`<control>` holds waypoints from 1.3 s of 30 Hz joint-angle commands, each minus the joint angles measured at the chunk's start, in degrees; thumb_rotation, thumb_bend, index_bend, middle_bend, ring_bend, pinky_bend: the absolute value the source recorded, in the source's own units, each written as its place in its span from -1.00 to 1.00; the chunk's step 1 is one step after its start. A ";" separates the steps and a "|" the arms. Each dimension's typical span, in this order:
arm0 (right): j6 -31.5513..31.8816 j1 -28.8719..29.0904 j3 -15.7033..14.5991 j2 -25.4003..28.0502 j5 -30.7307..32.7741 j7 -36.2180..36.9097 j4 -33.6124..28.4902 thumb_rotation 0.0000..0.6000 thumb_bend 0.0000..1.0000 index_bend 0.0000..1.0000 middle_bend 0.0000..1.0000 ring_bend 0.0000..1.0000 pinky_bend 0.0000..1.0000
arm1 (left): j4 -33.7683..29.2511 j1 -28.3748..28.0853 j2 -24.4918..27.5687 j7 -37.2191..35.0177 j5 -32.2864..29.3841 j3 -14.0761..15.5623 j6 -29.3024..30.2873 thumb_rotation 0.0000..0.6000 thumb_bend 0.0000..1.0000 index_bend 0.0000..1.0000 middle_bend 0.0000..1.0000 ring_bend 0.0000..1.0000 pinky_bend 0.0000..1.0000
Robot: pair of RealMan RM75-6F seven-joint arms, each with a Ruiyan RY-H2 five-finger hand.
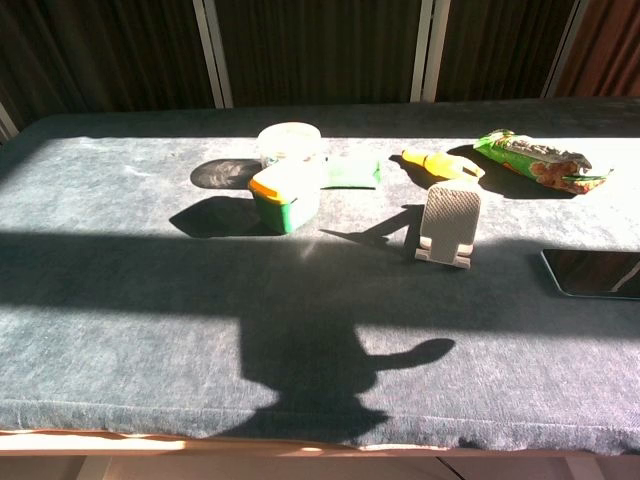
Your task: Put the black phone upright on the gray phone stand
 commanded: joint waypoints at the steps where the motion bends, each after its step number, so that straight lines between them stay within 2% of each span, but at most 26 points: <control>1: -0.48 0.12 0.10 0.08 0.52 0.06 0.02 1.00 -0.89 -1.00 -1.00 -1.00 -1.00 | -0.02 -0.01 -0.03 -0.01 0.01 0.06 -0.04 1.00 -0.09 -1.00 -1.00 -1.00 -0.88; 6: -4.71 1.71 0.24 0.57 2.34 2.73 0.52 1.00 -0.89 -1.00 -1.00 -1.00 -1.00 | -0.14 -0.48 0.04 -0.07 -0.35 0.10 -1.12 1.00 -0.09 -1.00 -1.00 -1.00 -0.88; 11: -16.22 6.88 1.30 1.73 6.74 7.85 2.67 1.00 -0.89 -1.00 -1.00 -1.00 -1.00 | -0.30 -0.82 0.44 -0.87 -0.76 0.13 -1.90 1.00 -0.09 -1.00 -1.00 -1.00 -0.88; 16: -26.76 12.83 2.67 3.11 12.10 3.24 2.35 1.00 -0.89 -1.00 -1.00 -1.00 -1.00 | -0.47 -0.86 0.38 -0.18 -1.16 0.17 -2.26 1.00 -0.09 -1.00 -1.00 -1.00 -0.88; 20: -32.76 16.77 3.50 2.55 17.29 -1.69 2.55 1.00 -0.89 -1.00 -1.00 -1.00 -1.00 | -0.66 -0.91 0.52 -0.22 -0.99 0.50 -2.55 1.00 -0.09 -1.00 -1.00 -1.00 -0.88; 25: -38.09 20.66 3.62 0.52 23.58 -6.30 4.60 1.00 -0.86 -0.98 -0.96 -1.00 -1.00 | -0.70 -0.95 0.64 -0.50 -0.71 0.70 -2.52 1.00 -0.09 -1.00 -1.00 -1.00 -0.88; 29: -41.10 22.88 3.50 -1.26 27.01 -7.20 6.97 1.00 -0.81 -0.84 -0.85 -1.00 -1.00 | -0.71 -0.99 0.66 -0.46 -0.82 0.79 -2.74 1.00 -0.09 -1.00 -1.00 -1.00 -0.88; 34: -43.19 24.61 2.85 -2.99 28.01 -6.86 8.71 1.00 -0.76 -0.62 -0.69 -1.00 -0.99 | -0.85 -0.99 0.63 -0.26 -0.79 0.85 -2.71 1.00 -0.09 -1.00 -1.00 -1.00 -0.88; 39: -44.62 25.58 2.48 -4.21 28.31 -5.27 9.83 1.00 -0.74 -0.48 -0.63 -1.00 -0.98 | -0.89 -0.97 0.64 -0.17 -0.72 0.97 -2.69 1.00 -0.09 -1.00 -1.00 -1.00 -0.88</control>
